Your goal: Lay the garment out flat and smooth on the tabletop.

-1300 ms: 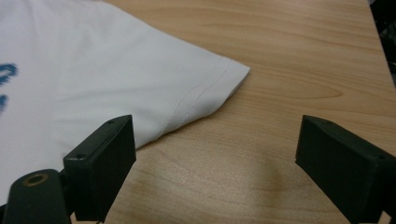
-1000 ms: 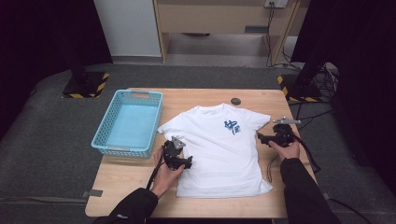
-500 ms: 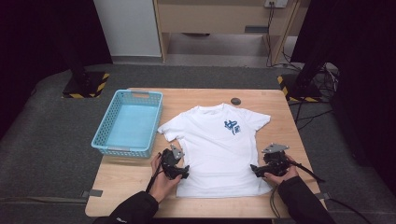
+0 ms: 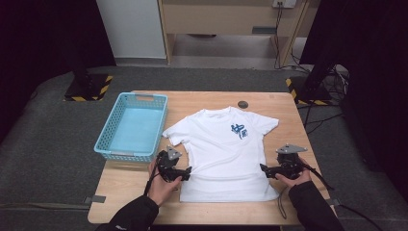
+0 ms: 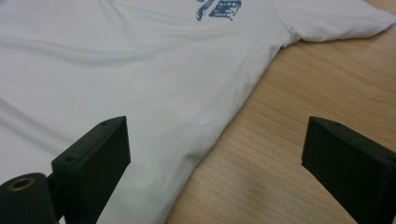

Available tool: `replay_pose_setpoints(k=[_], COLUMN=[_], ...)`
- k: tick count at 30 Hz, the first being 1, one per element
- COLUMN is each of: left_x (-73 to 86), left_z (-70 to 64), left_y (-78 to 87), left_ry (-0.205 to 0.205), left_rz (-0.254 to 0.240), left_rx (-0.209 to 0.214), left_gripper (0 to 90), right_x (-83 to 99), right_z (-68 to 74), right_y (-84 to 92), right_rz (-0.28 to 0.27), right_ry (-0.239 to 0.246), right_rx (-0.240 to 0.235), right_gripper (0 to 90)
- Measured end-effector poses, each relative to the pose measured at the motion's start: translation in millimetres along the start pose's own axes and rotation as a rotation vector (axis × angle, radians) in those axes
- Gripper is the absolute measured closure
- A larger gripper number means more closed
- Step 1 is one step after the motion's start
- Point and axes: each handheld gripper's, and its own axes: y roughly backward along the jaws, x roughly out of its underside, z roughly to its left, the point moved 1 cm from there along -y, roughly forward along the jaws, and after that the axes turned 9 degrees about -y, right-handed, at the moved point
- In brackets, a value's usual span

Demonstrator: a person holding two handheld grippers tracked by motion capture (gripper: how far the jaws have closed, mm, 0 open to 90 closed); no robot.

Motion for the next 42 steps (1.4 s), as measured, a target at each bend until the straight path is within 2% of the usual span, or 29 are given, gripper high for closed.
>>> replay_pose_setpoints(k=[3,5,7,10,12,14,15,17,20,24,28,34,35,37,39,42], left_x=[6.4,12.3,17.8,24.7,28.5,30.1,32.5,34.0,36.4,44.3,49.1,54.4,57.0,59.2,61.8,64.6], left_z=[2.8,3.4,3.5,3.5,2.7,2.2,1.5,1.7,3.1,8.4,16.0,23.7,26.4,29.7,36.4,45.0], left_y=[12.5,18.7,23.9,29.7,31.2,31.3,30.6,29.9,29.8,33.2,36.4,38.5,39.7,40.8,42.6,44.7], left_ry=[0.018,0.030,0.030,0.026,0.025,0.019,-0.011,-0.030,-0.040,-0.029,0.002,0.024,0.029,0.039,0.058,0.062], left_rz=[-0.027,-0.028,-0.028,-0.008,0.006,0.015,0.025,0.039,0.041,0.070,0.078,0.096,0.105,0.108,0.096,0.087], left_rx=[0.003,0.014,0.004,-0.008,-0.002,-0.003,-0.007,-0.012,-0.006,-0.014,-0.030,-0.039,-0.038,-0.041,-0.041,-0.050], left_gripper=[11.6,11.3,10.8,9.9,9.8,9.4,9.2,9.1,8.6,8.6,8.2,7.6,7.5,7.5,7.5,7.6], right_x=[2.2,4.6,6.3,9.3,12.0,13.2,14.7,15.9,18.3,20.5,20.8,21.3,21.4,21.5,21.9,22.7], right_z=[2.8,4.6,5.8,5.6,5.0,4.6,3.4,3.0,1.3,-0.8,-4.1,-12.2,-19.5,-21.8,-30.9,-38.3], right_y=[4.3,5.5,6.6,8.7,9.6,9.6,9.3,8.4,7.1,7.4,6.5,4.1,3.1,3.0,2.3,2.1], right_rz=[-0.007,-0.005,0.000,0.002,0.007,0.012,0.019,0.020,0.021,0.019,0.022,0.025,0.015,0.015,0.008,0.009], right_ry=[-0.005,0.000,0.003,0.002,0.003,0.000,0.001,0.007,0.015,0.014,-0.003,-0.029,-0.054,-0.061,-0.090,-0.112], right_rx=[-0.021,-0.031,-0.030,-0.033,-0.032,-0.029,-0.029,-0.021,-0.012,-0.010,-0.005,0.000,0.002,0.004,0.014,0.021], right_gripper=[6.7,7.0,7.0,7.3,7.7,7.7,7.7,7.7,7.7,7.7,7.0,6.0,5.8,5.8,5.8,5.8])
